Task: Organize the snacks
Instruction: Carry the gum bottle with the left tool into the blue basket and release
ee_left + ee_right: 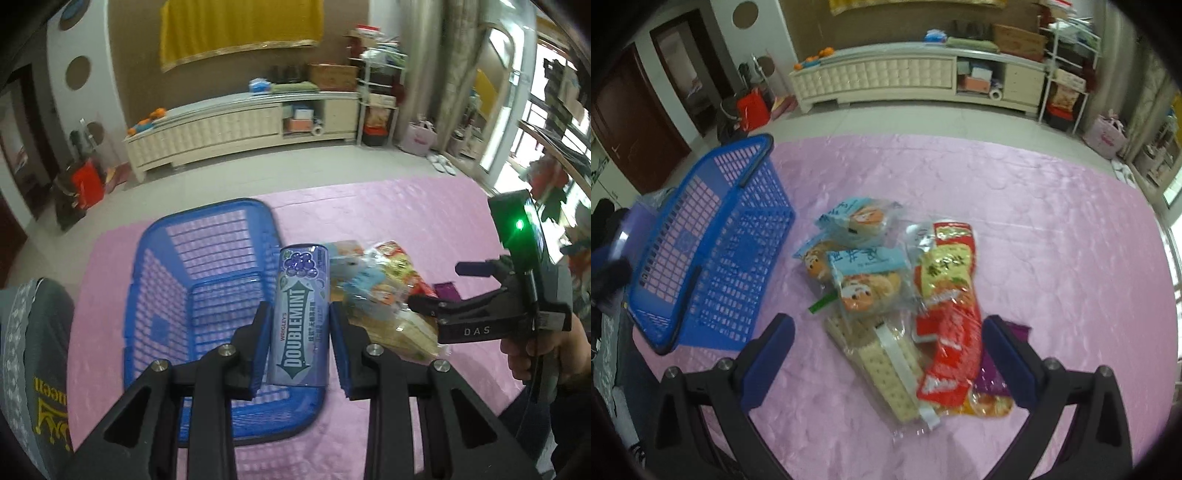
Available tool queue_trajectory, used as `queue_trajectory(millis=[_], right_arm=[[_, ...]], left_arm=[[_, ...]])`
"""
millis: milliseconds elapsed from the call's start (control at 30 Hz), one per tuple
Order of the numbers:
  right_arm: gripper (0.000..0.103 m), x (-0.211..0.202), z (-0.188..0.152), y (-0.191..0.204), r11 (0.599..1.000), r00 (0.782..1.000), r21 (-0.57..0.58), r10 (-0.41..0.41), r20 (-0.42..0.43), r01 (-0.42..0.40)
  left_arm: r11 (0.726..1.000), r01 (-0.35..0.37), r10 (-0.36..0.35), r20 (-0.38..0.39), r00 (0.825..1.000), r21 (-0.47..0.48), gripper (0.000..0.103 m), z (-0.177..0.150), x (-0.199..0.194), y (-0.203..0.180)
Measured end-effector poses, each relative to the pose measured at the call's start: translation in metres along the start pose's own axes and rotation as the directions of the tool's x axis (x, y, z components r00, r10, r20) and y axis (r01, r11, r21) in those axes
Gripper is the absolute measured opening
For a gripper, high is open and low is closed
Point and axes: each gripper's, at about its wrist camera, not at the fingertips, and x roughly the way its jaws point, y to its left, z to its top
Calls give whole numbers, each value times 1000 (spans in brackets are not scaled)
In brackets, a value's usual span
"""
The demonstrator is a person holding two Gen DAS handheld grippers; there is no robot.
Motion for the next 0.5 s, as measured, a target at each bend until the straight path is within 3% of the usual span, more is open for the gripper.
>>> queue_trajectory(millis=[167,300,500], right_arm=[[102,32,14,5,999,998,-14,38,-59,-39],[98,62,25,3,997,990,7,73,-123,-72],[96,97,37,3,994,971,7,106,-216,-107]], left_arm=[[998,-33,31,-33,999,-51,29,7,20,27],[997,-75,72,-73,995,-31,29,14,38,38],[997,-78,75,-133,988,-20,29,18,67,53]])
